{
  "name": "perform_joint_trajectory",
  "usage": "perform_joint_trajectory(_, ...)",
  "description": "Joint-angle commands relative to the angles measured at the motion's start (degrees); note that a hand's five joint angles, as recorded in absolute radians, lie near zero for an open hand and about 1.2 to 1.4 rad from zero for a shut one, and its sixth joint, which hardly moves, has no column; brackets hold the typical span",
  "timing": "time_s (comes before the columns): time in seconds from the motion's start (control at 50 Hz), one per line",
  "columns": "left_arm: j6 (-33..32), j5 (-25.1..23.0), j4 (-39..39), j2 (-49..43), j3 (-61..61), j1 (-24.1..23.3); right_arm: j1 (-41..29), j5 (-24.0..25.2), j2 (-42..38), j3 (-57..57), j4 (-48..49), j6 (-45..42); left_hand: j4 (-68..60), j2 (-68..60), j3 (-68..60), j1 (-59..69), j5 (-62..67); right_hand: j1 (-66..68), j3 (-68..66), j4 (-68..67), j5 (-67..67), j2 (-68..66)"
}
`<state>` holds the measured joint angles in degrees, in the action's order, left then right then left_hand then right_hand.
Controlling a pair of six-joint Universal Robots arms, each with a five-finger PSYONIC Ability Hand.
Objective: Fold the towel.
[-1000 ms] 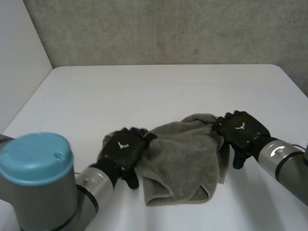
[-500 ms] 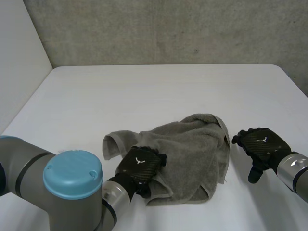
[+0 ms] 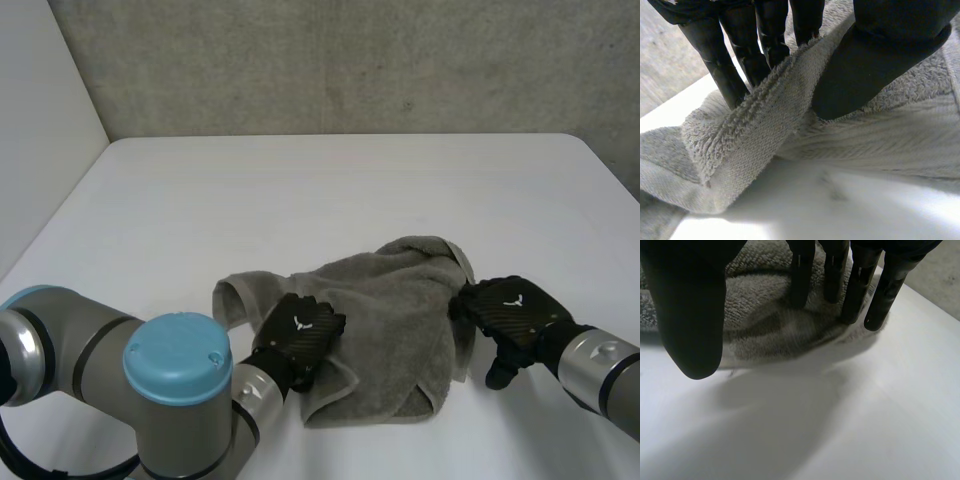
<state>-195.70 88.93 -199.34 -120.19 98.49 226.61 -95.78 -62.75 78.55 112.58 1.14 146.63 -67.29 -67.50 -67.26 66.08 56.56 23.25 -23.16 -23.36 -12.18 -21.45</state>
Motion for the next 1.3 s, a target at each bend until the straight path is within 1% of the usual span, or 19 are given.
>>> perform_joint_trajectory(0.02,-0.30,0.54,-2.46,3.55,-0.76,2.60,-4.86,-0.53,-3.49,-2.19,4.84,2.26,-12.71,-12.50,-12.74,13.92,13.44,3.32,-3.41,-3.20,-4.39,-5.12)
perform_joint_trajectory(0.28,0.41,3.00,-2.73,11.20,0.20,12.44,-15.92,-2.20,-14.03,-12.72,5.81,7.18,-12.71,-12.50,-12.74,13.92,13.44,6.67,-6.76,-6.55,-7.73,-8.46)
perform_joint_trajectory(0.32,0.41,3.00,-2.55,11.82,0.56,13.86,-16.99,-3.35,-14.92,-14.41,6.25,7.27,-12.71,-12.50,-12.74,13.92,13.44,12.41,-12.49,-12.29,-13.47,-14.20)
perform_joint_trajectory(0.36,0.41,3.00,-2.55,12.09,0.91,14.83,-18.65,-6.41,-17.37,-18.16,7.56,7.88,-12.71,-12.50,-12.74,13.92,13.44,46.84,-46.93,-46.73,-47.91,-48.64)
perform_joint_trajectory(0.38,0.32,3.00,-2.55,12.26,1.09,15.70,-18.66,-6.42,-17.38,-18.18,7.57,7.89,-12.71,-12.50,-12.74,13.92,13.44,47.06,-47.14,-46.94,-48.12,-48.85)
perform_joint_trajectory(0.4,0.32,3.00,-2.64,12.35,0.91,16.49,-19.27,-8.16,-18.25,-20.45,8.52,8.67,-12.71,-12.50,-12.74,13.92,13.44,56.66,-56.74,-56.54,-57.72,-58.45)
perform_joint_trajectory(0.48,0.41,2.65,-3.08,13.05,-0.67,18.34,-19.54,-11.61,-18.96,-26.45,10.73,11.40,-12.71,-12.50,-12.74,13.92,13.44,56.75,-56.84,-56.64,-57.82,-58.55)
perform_joint_trajectory(0.58,1.29,2.91,-4.31,14.11,-7.79,22.21,-19.27,-16.95,-18.09,-41.97,17.30,16.75,-12.71,-12.50,-12.74,13.92,13.44,56.75,-56.84,-56.64,-57.82,-58.55)
perform_joint_trajectory(0.64,5.06,3.53,-6.42,14.20,-13.50,23.26,-19.18,-18.64,-17.38,-44.64,20.57,17.82,-12.71,-12.50,-12.74,13.92,13.44,56.75,-56.84,-56.64,-57.82,-58.55)
perform_joint_trajectory(0.68,10.57,5.71,-10.35,15.07,-17.27,23.61,-19.10,-19.78,-15.37,-47.53,28.18,20.27,-12.71,-12.50,-12.74,13.92,13.44,56.75,-56.84,-56.64,-57.82,-58.55)
perform_joint_trajectory(0.76,14.98,8.09,-12.30,17.44,-18.16,24.66,-19.01,-17.67,-14.04,-48.51,32.09,22.47,-12.71,-12.50,-12.74,13.92,13.44,56.75,-56.84,-56.64,-57.82,-58.55)
perform_joint_trajectory(0.86,16.84,8.54,-11.87,19.38,-14.47,24.49,-18.83,-11.78,-13.78,-47.80,26.90,23.18,-12.71,-12.50,-12.74,13.92,13.44,56.75,-56.84,-56.64,-57.82,-58.55)
perform_joint_trajectory(0.9,16.67,8.37,-11.16,21.83,-8.70,24.23,-18.83,-8.55,-14.65,-47.54,18.86,22.92,-12.71,-12.50,-12.74,13.92,13.44,56.75,-56.84,-56.64,-57.82,-58.55)
perform_joint_trajectory(1.06,16.58,8.19,-10.81,24.22,3.37,23.61,-17.26,-3.88,-20.44,-47.19,3.99,17.14,-12.71,-12.50,-12.74,13.92,13.44,56.75,-56.84,-56.64,-57.82,-58.55)
perform_joint_trajectory(1.18,16.58,8.28,-6.26,24.22,8.91,19.67,-16.02,-4.22,-25.89,-48.59,-3.49,4.67,-12.71,-12.50,-12.74,13.92,13.44,56.75,-56.84,-56.64,-57.82,-58.55)
perform_joint_trajectory(1.24,16.67,8.19,-3.27,24.30,8.74,19.22,-16.02,-4.58,-26.70,-49.12,-3.77,2.26,-12.71,-12.50,-12.74,13.92,13.44,56.75,-56.84,-56.64,-57.82,-58.55)
perform_joint_trajectory(1.26,16.67,8.19,-3.25,24.30,8.73,19.22,-15.93,-4.92,-26.96,-49.47,-3.77,1.04,-12.71,-12.50,-12.74,13.92,13.44,47.82,-47.91,-47.70,-48.89,-49.62)
perform_joint_trajectory(1.28,16.75,8.27,-2.64,24.30,8.39,19.22,-16.02,-5.80,-26.87,-49.56,-3.77,1.12,-12.71,-12.50,-12.74,13.92,13.44,16.76,-16.84,-16.64,-17.82,-18.55)
perform_joint_trajectory(1.3,16.67,8.28,-2.20,24.39,8.03,19.22,-16.02,-5.81,-26.87,-49.56,-3.77,1.12,-12.71,-12.50,-12.74,13.92,13.44,16.45,-16.53,-16.33,-17.51,-18.24)
